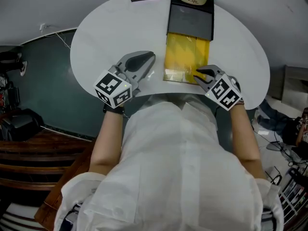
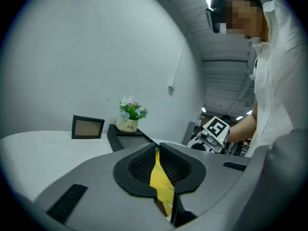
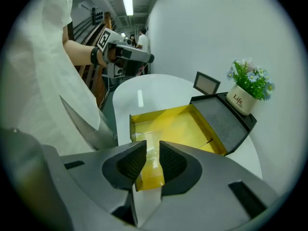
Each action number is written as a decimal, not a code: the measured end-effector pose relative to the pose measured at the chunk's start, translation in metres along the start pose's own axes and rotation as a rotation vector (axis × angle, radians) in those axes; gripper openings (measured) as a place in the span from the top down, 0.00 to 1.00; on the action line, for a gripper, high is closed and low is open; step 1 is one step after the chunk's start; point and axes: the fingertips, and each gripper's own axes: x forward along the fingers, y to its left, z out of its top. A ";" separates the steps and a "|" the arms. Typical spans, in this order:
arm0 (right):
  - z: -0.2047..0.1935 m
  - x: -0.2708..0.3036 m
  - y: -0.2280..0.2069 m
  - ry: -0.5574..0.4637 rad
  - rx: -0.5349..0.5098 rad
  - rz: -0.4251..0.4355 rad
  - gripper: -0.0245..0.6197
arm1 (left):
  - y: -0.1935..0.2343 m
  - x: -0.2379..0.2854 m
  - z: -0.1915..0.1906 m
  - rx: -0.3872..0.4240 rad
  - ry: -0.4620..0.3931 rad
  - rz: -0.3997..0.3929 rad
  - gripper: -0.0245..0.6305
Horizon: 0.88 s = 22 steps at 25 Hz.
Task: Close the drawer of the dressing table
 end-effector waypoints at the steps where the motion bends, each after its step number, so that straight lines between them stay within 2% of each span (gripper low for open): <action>1: -0.002 0.003 0.003 0.020 -0.019 0.017 0.86 | 0.000 0.000 0.000 0.001 -0.002 0.000 0.91; 10: -0.024 0.027 0.040 0.199 -0.147 0.168 0.86 | -0.006 0.002 -0.003 -0.002 -0.004 -0.006 0.91; 14: -0.037 0.037 0.049 0.277 -0.197 0.184 0.86 | -0.010 0.002 -0.004 -0.006 -0.001 -0.011 0.91; 22: -0.042 0.050 0.050 0.317 -0.213 0.182 0.87 | -0.012 0.002 -0.003 -0.005 -0.009 -0.018 0.91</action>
